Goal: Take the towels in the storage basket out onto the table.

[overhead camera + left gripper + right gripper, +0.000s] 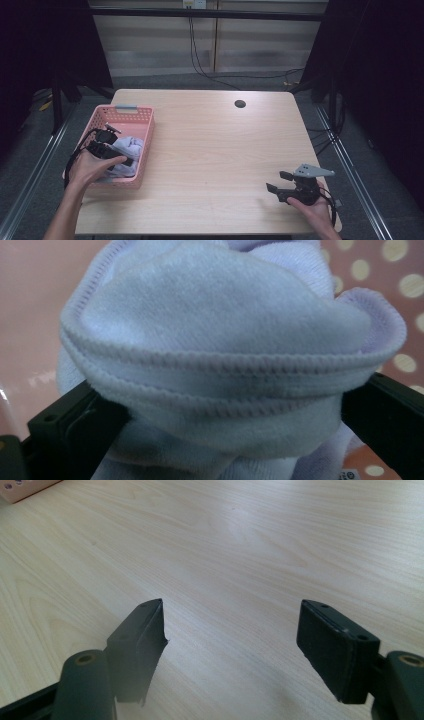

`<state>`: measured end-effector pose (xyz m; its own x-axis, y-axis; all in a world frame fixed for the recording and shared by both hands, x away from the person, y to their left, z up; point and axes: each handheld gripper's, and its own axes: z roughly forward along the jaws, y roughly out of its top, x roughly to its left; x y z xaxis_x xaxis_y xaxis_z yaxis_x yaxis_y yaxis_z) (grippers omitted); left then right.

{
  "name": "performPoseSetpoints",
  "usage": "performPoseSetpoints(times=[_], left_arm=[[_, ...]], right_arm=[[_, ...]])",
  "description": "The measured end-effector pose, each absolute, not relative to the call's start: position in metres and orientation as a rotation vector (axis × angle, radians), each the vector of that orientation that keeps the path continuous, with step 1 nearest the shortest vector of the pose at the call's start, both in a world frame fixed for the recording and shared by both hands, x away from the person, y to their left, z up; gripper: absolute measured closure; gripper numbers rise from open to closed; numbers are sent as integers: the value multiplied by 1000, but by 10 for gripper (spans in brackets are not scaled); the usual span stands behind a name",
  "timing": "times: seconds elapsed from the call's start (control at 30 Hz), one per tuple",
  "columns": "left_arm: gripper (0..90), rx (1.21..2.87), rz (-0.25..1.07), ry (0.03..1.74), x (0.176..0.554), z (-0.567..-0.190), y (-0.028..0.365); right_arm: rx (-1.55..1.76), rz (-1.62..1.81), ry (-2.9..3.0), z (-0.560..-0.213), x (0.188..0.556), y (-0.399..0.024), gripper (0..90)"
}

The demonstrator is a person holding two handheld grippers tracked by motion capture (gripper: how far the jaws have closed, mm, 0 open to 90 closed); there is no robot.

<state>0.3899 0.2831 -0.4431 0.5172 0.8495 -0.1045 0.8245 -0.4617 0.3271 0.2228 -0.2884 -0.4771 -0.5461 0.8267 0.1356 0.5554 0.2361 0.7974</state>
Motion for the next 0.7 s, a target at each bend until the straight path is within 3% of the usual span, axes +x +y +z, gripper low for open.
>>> performPoseSetpoints(times=[0.37,0.47,0.7], left_arm=[[0,2501,56,1401,399,-454,278],[59,2614,93,1404,402,-457,266],[245,2615,64,1421,405,-454,267]], right_arm=[[1288,1224,2218,-478,222,-288,276],[1275,1233,2217,-477,221,-288,276],[1279,1234,2220,-478,222,-290,286]])
